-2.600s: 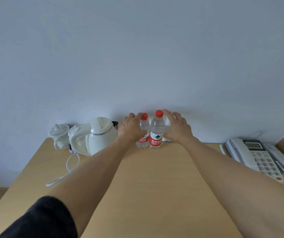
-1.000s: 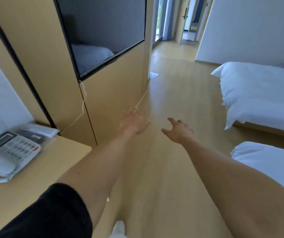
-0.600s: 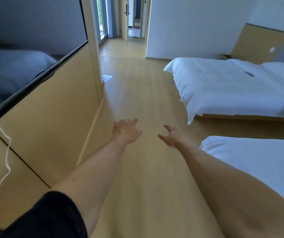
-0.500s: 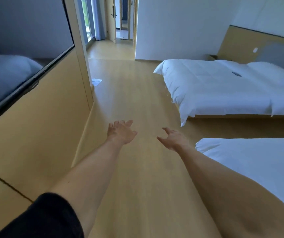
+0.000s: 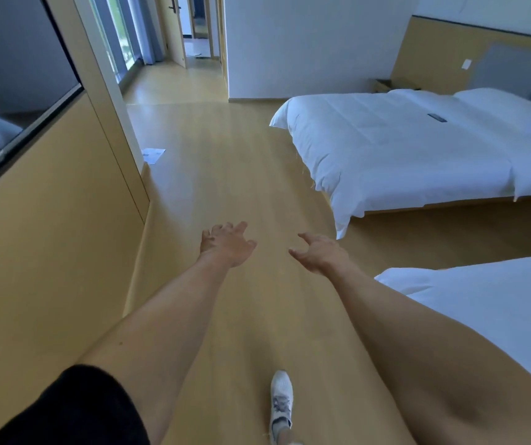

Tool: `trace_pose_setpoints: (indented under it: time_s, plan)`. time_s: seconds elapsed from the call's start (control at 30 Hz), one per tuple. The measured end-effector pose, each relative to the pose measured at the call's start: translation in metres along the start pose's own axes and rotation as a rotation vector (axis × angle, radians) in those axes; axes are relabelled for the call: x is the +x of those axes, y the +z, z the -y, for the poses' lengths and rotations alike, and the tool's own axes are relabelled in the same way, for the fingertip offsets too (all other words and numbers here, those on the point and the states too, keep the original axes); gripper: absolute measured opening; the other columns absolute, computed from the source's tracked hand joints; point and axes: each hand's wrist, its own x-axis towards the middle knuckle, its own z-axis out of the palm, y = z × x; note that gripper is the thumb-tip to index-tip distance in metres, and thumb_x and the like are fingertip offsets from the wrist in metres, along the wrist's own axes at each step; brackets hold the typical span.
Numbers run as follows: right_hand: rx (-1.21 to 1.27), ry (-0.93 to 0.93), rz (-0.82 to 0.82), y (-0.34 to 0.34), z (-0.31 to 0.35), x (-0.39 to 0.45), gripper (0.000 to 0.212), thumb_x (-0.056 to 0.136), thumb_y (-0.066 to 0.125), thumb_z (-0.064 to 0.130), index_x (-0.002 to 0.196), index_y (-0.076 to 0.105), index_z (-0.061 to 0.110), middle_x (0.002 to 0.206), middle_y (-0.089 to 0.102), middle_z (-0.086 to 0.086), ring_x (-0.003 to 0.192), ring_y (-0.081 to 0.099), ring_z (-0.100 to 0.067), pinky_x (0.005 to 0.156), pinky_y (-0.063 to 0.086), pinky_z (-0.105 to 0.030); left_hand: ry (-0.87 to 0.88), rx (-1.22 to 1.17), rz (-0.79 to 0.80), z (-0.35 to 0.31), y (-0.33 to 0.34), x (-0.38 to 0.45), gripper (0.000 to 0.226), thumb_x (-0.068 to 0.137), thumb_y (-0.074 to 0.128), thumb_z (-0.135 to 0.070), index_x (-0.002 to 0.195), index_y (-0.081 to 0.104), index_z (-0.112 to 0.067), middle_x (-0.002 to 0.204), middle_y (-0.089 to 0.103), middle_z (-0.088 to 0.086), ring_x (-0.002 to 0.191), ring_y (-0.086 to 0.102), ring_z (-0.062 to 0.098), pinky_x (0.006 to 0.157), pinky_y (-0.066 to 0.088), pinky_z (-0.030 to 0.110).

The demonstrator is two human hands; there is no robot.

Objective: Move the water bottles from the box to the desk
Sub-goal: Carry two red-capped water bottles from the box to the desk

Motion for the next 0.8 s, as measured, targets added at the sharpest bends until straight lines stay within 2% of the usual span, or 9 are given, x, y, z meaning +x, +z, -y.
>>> trace_pose_setpoints:
  time_s: [0.23,0.43,0.8]
  plan:
    - [0.032,-0.141,0.015,-0.053,0.042,0.167,0.064,0.096,0.043,0.061,0.153,0.031,0.036,0.156,0.037,-0.007,0.142,0.037,-0.026,0.115,0.032,-0.048,-0.119,-0.039,-0.026,0.014,-0.052,0.143,0.060,0.100,0.038,-0.056,0.155,0.030,-0.031,0.158,0.037,0.008,0.145,0.033,0.031,0.117,0.022,0.044]
    - [-0.034,-0.217,0.006,-0.097,0.072,0.285,0.063,0.096,0.044,0.062,0.152,0.032,0.036,0.154,0.040,-0.007,0.141,0.038,-0.026,0.115,0.032,-0.047,-0.172,-0.085,-0.060,0.027,-0.089,0.251,0.059,0.100,0.039,-0.056,0.154,0.031,-0.031,0.156,0.038,0.009,0.144,0.033,0.031,0.118,0.020,0.045]
    - [-0.068,-0.174,-0.019,-0.146,0.100,0.487,0.063,0.097,0.043,0.060,0.154,0.029,0.037,0.154,0.040,-0.004,0.141,0.039,-0.027,0.114,0.034,-0.046,-0.145,-0.135,-0.059,0.047,-0.122,0.469,0.062,0.099,0.040,-0.059,0.155,0.031,-0.033,0.160,0.033,0.004,0.146,0.031,0.030,0.119,0.024,0.043]
